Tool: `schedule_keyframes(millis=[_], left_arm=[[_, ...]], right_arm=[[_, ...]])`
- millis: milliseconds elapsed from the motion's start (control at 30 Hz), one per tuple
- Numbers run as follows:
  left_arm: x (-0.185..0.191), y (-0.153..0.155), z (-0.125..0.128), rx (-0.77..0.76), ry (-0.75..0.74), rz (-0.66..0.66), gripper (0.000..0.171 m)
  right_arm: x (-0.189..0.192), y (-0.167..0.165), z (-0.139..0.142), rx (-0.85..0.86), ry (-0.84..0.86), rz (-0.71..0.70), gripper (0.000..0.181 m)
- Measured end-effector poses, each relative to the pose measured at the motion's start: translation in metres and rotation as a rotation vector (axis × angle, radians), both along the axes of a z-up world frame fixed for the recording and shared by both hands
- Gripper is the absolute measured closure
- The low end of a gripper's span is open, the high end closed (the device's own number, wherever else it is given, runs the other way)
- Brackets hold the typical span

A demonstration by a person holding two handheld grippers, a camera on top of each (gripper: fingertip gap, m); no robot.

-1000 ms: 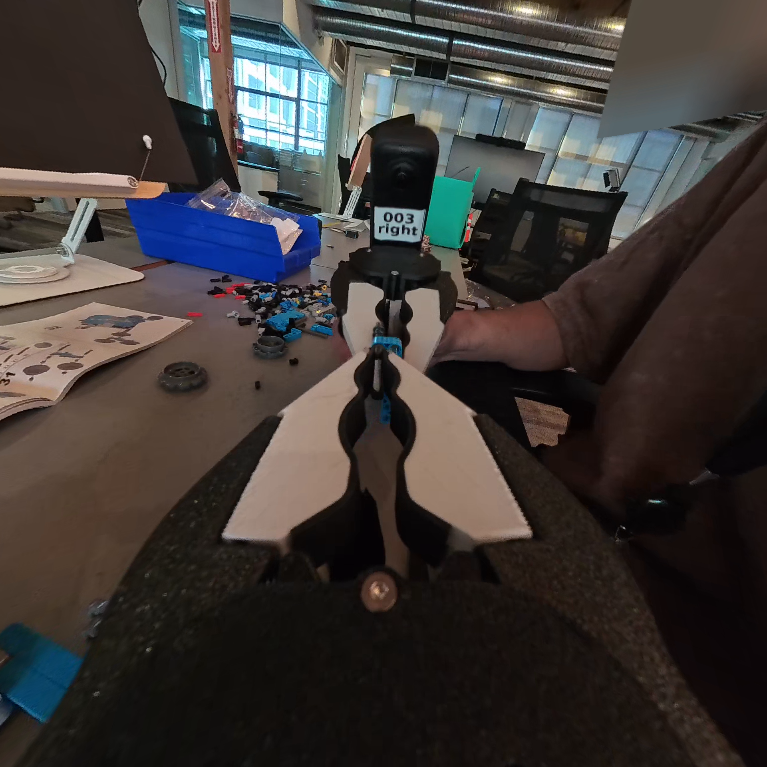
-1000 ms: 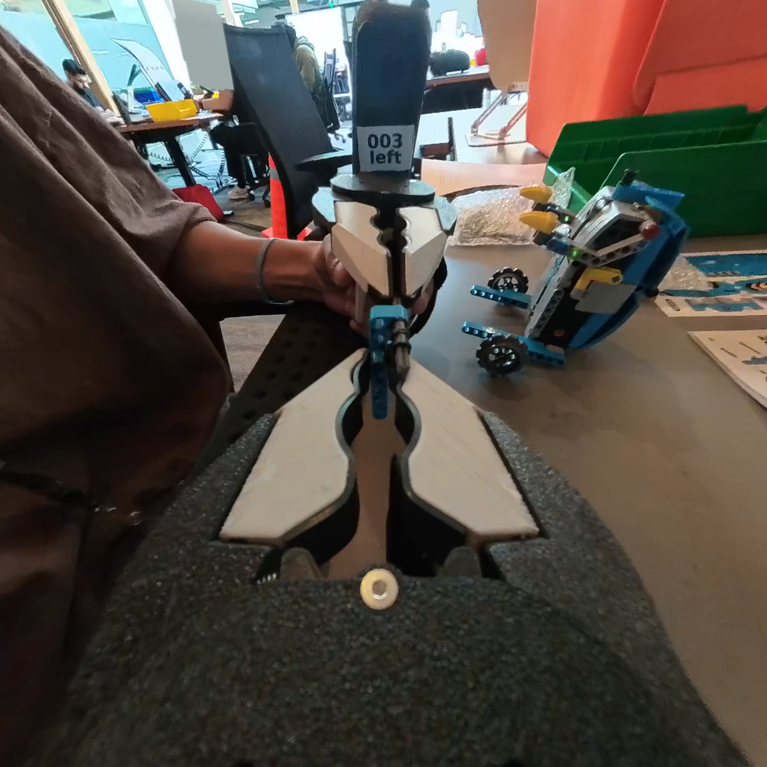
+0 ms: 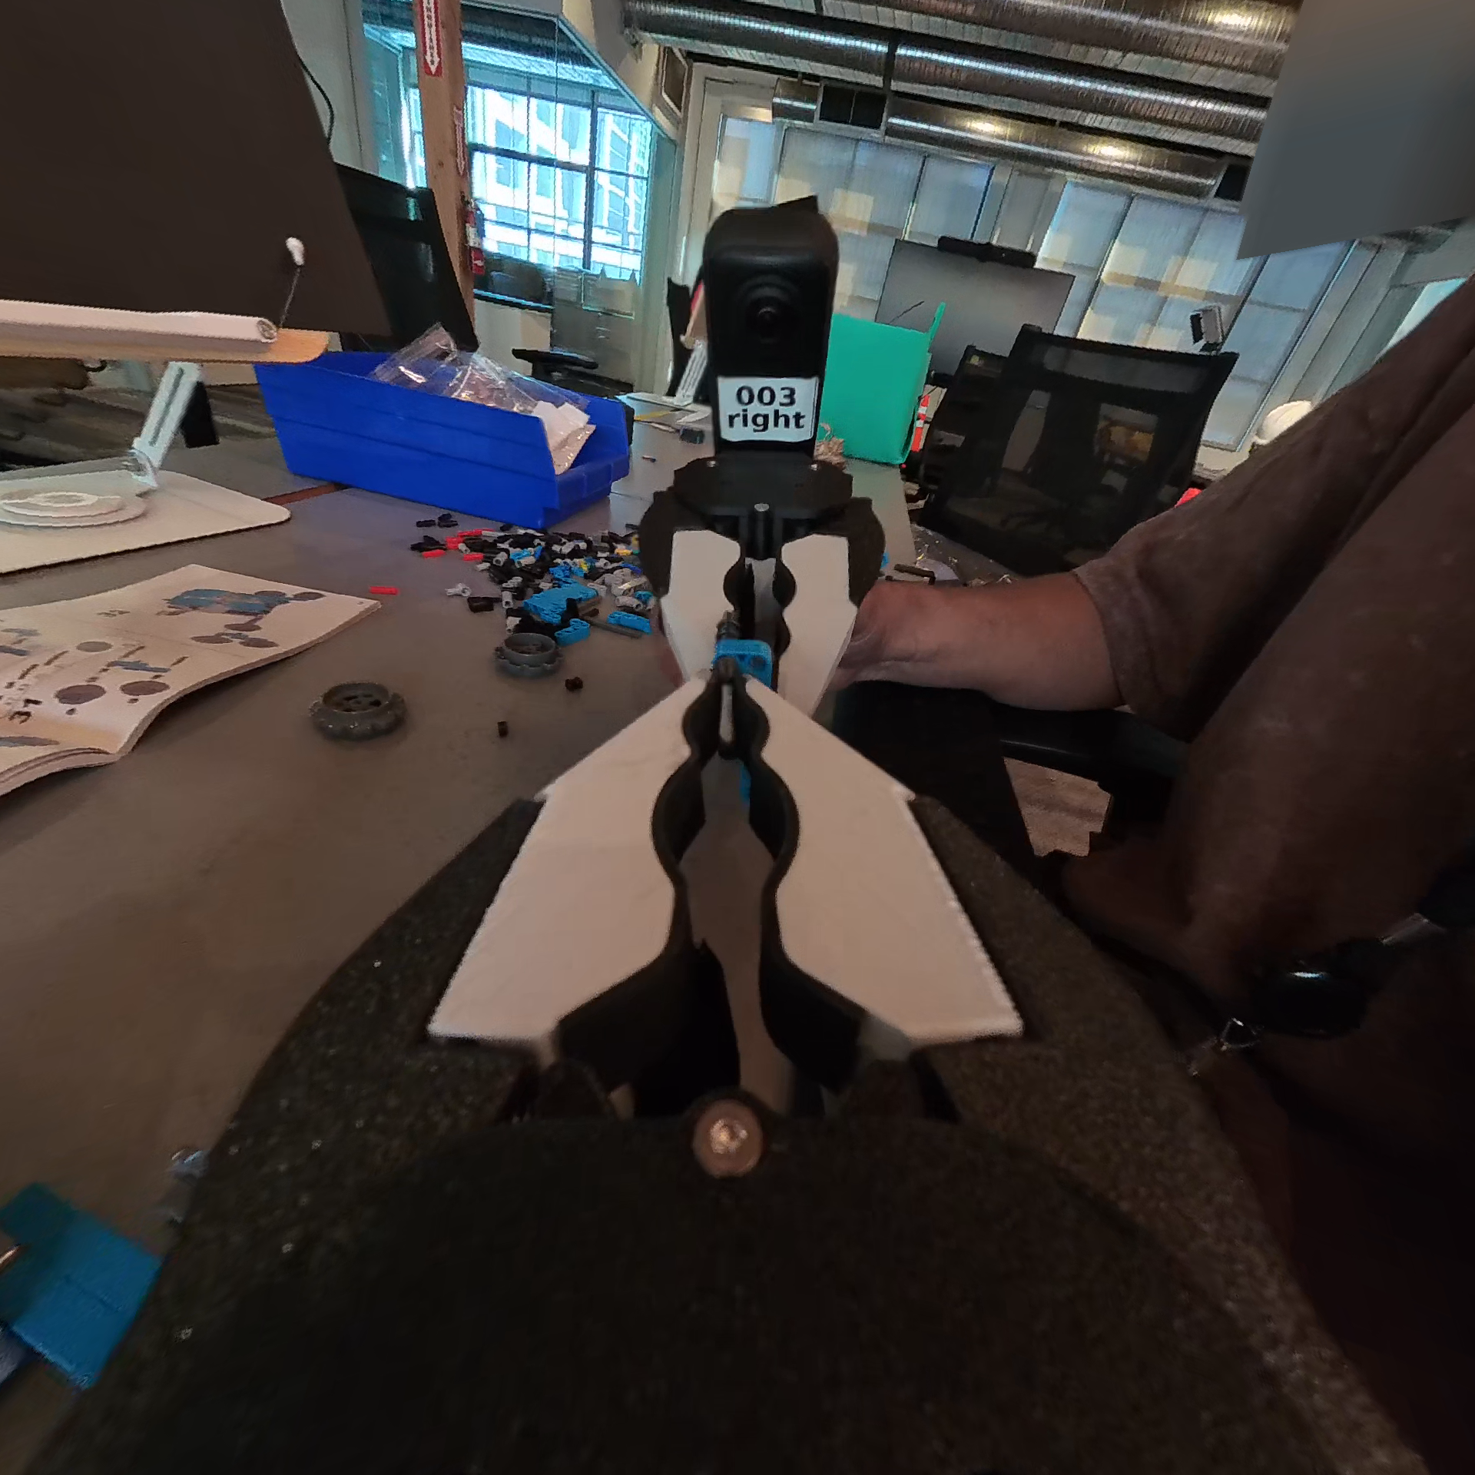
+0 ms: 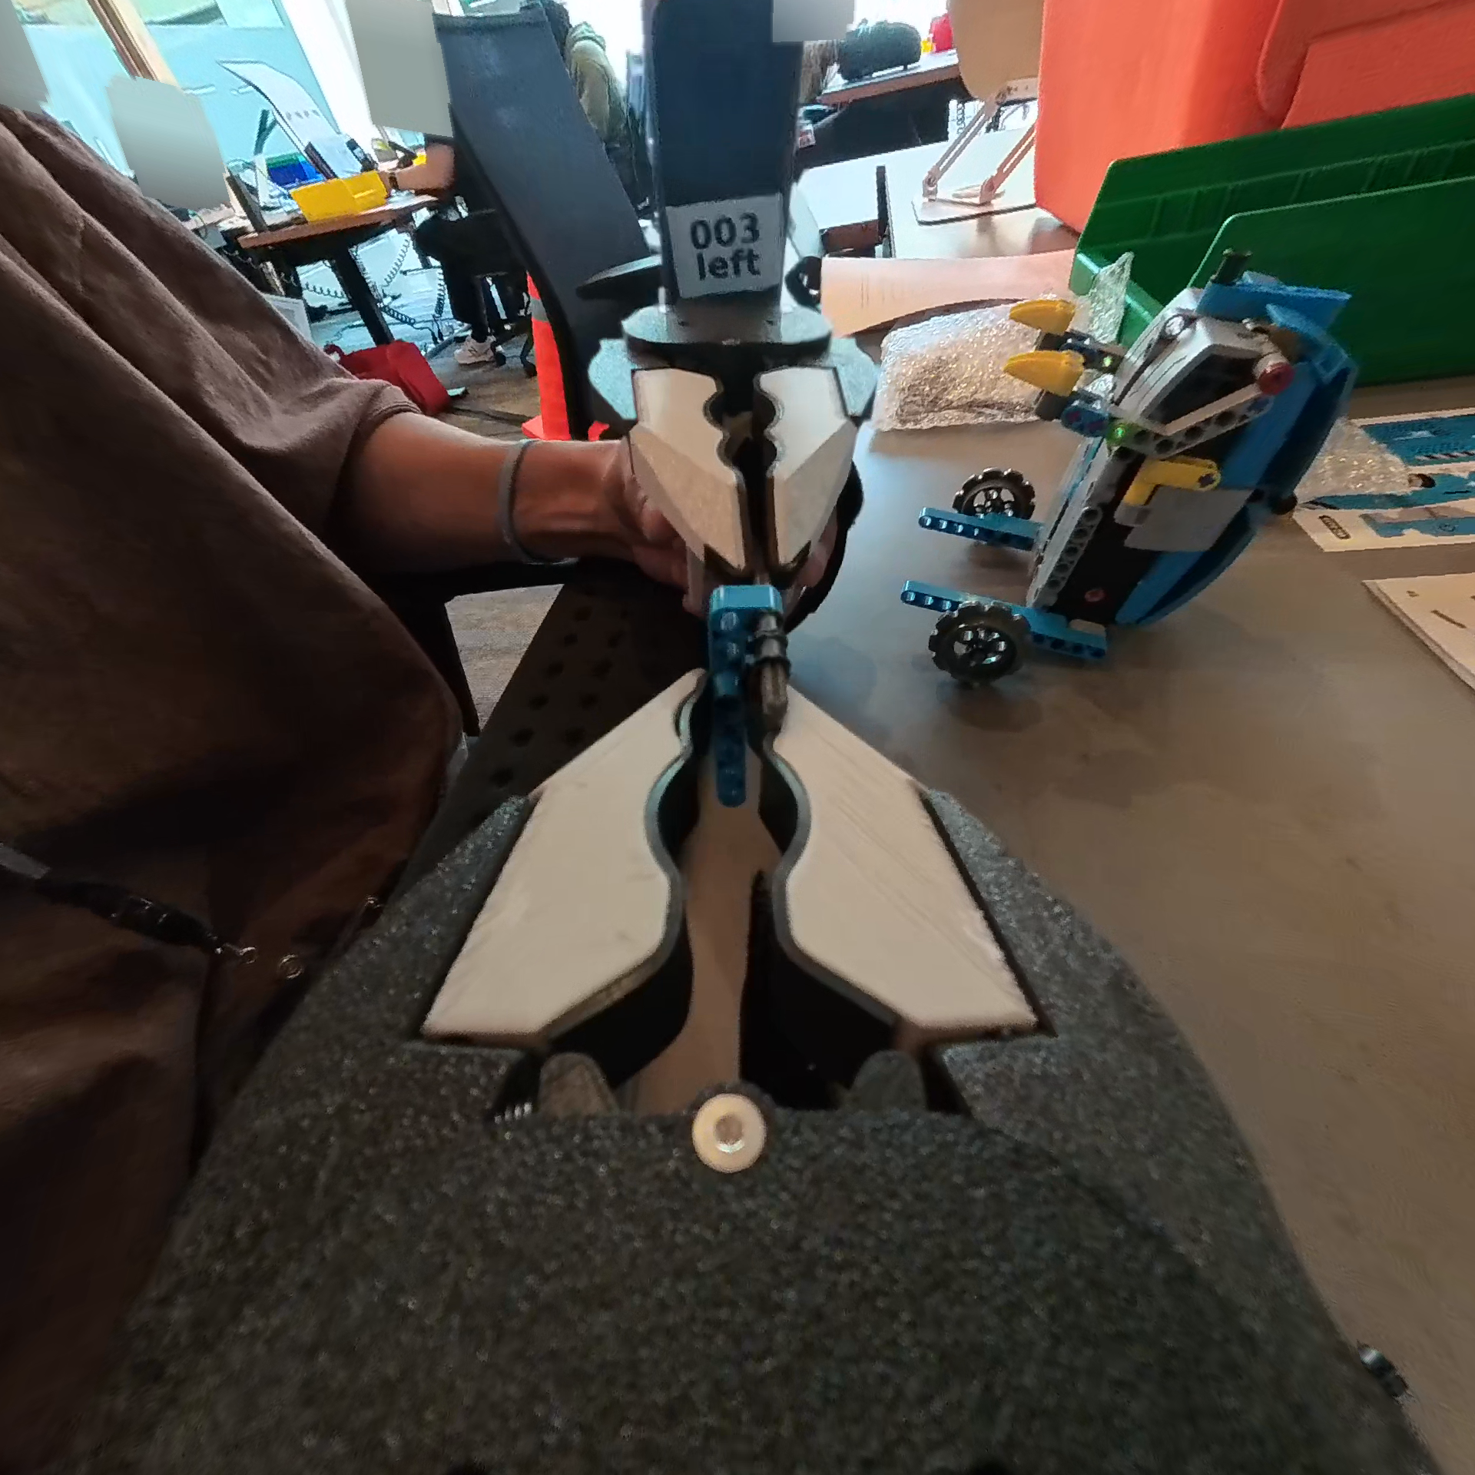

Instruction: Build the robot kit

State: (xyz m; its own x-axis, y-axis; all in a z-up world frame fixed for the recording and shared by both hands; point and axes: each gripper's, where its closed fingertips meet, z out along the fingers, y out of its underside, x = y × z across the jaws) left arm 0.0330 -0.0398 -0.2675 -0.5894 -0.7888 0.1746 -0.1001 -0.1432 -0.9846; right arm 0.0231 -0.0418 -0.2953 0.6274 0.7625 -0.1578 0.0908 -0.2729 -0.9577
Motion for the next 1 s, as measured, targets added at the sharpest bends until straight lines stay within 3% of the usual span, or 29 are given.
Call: schedule_keyframes(millis=[100, 200, 300, 400, 833, 1000], left_arm=[[0.001, 0.003, 0.001, -0.047, 0.013, -0.010, 0.148], [0.002, 0.000, -0.001, -0.039, 0.030, -0.018, 0.139], [0.003, -0.008, -0.005, 0.011, 0.039, -0.037, 0.143], [0.003, -0.013, -0.007, 0.036, 0.040, -0.052, 0.156], [0.004, -0.015, -0.013, 0.085, 0.051, -0.040, 0.158], [0.004, -0.004, -0.008, 0.051, 0.028, 0.011, 0.158]], right_arm=[[0.007, 0.002, 0.002, 0.006, 0.001, -0.031, 0.174], [0.011, 0.003, 0.000, 0.009, -0.021, -0.055, 0.174], [0.004, 0.003, -0.004, 0.011, -0.064, -0.042, 0.174], [-0.005, 0.002, -0.009, 0.009, -0.107, -0.018, 0.173], [-0.003, 0.001, -0.006, 0.025, -0.100, -0.023, 0.173], [0.018, -0.001, -0.002, 0.013, -0.063, -0.074, 0.152]])
